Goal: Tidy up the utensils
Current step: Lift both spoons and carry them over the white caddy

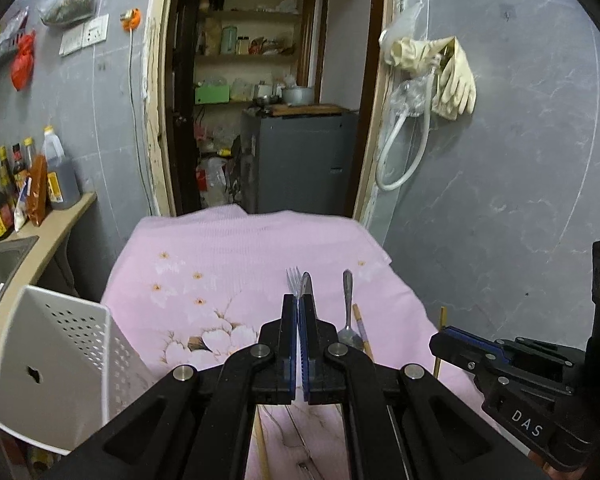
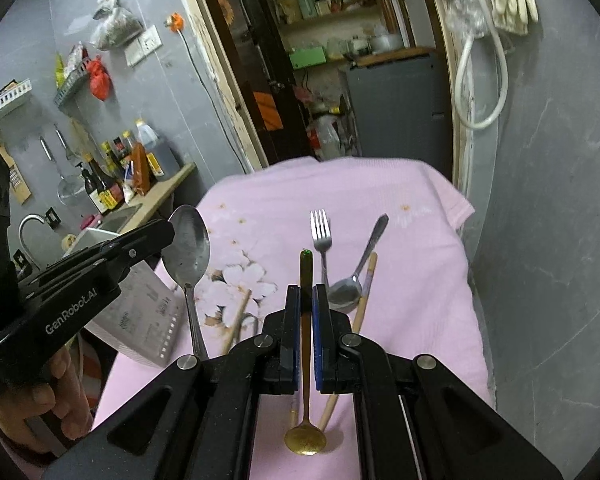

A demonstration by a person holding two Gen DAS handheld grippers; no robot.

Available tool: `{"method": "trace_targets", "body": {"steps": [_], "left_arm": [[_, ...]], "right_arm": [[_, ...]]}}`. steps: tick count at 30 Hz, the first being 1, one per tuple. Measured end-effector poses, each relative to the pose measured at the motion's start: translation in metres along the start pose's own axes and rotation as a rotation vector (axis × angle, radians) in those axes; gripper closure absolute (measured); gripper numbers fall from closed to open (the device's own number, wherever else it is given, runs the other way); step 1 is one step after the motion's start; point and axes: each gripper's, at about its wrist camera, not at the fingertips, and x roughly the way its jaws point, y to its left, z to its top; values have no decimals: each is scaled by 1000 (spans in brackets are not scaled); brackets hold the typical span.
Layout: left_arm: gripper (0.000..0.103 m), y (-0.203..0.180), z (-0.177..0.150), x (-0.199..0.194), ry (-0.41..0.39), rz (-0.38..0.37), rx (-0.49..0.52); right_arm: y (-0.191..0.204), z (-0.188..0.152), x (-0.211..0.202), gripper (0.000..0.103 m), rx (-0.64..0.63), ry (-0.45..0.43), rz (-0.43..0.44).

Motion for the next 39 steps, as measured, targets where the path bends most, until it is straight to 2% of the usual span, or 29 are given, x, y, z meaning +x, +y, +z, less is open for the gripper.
{"method": "trace_targets", "body": {"steps": [6,12,19,23,31,35,39], "left_arm": [[101,8,27,-37,-90,5,7],[101,26,60,-72,-186,42,4],[101,57,91,-110,-296,93,-6],[101,83,103,-129,-343,145,-8],[101,136,104,-149,-396,241,-8],[101,153,90,-143,-418,232,-3],[101,162,70,-128,-425,225,15]], "right_arm": [[23,24,-36,98,-25,-111,11],[66,59,-60,98,-100,-233,30],[122,87,-70,98,-153,-359,84],[153,97,-70,98,-163,-414,144],[208,89,-47,98,-185,-448,264],[224,77,-24,98,-205,-443,314],[230,69,0,98,-226,-409,294]]}}
